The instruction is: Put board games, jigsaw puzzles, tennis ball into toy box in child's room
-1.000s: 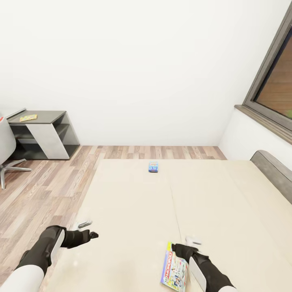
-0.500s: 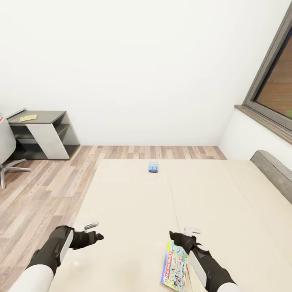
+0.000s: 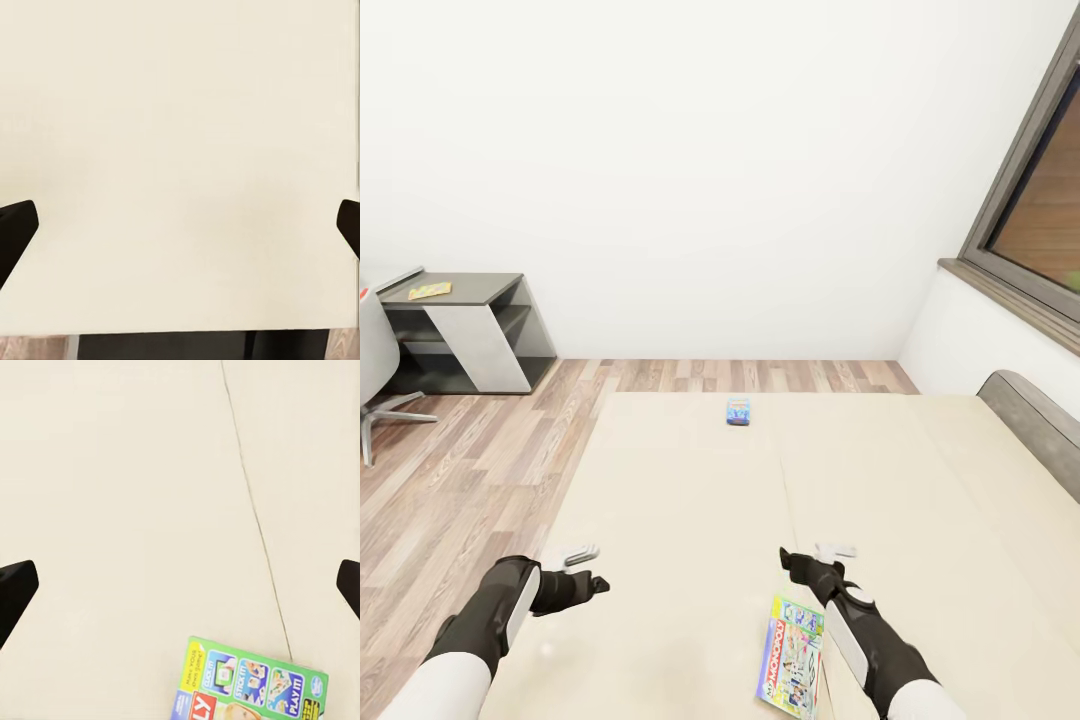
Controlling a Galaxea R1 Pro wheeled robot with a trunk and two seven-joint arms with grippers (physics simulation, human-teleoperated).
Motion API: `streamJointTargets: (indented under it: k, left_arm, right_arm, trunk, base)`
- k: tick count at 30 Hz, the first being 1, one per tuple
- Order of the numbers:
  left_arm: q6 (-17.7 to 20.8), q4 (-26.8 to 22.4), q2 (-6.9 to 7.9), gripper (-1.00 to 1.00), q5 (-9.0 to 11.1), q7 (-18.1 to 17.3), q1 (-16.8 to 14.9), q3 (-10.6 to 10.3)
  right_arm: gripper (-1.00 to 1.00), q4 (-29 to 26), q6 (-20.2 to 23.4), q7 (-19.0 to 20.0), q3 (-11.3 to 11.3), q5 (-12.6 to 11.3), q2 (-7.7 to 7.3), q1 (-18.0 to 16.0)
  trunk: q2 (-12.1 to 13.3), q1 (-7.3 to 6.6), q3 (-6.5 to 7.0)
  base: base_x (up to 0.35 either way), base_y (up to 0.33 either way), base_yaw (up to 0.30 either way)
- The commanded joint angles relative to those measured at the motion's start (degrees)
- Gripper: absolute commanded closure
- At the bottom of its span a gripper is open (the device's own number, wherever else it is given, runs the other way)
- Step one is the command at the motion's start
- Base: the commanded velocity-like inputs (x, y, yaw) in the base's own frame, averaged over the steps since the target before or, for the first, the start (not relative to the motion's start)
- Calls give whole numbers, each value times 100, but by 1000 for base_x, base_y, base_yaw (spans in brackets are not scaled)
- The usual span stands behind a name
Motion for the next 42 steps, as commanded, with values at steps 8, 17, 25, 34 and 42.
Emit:
streamJointTargets:
  k: [8, 17, 25, 34, 42]
  left_arm:
    - [20, -7, 8, -100, -47, -405, -4, 11]
    - [32, -23, 16, -100, -48, -506, -4, 11]
    - [47, -32, 88, -100, -48, -913, -4, 13]
    - [52, -33, 405, -100, -50, -2050, -4, 13]
    - [46, -33, 581, -100, -53, -2746, -4, 15]
  right_arm:
    - [-100, -12, 464, -24, 5, -37, -2, -56]
    - [-100, -12, 720, -36, 4, -39, -1, -143]
    - [-100, -20, 1006, -288, -2, -40, 8, -199]
    - [-100, -54, 1630, -714, -7, -49, 42, -348]
    - [-100, -97, 2006, -731, -10, -71, 8, -498]
  trunk:
    - [-11, 3, -11]
    - [-11, 3, -11]
    - [-11, 3, -11]
    - [-11, 3, -11]
    - [-11, 3, -11]
  base:
    - [0, 0, 0]
    - [0, 0, 0]
    - [0, 0, 0]
    - [0, 0, 0]
    - [0, 0, 0]
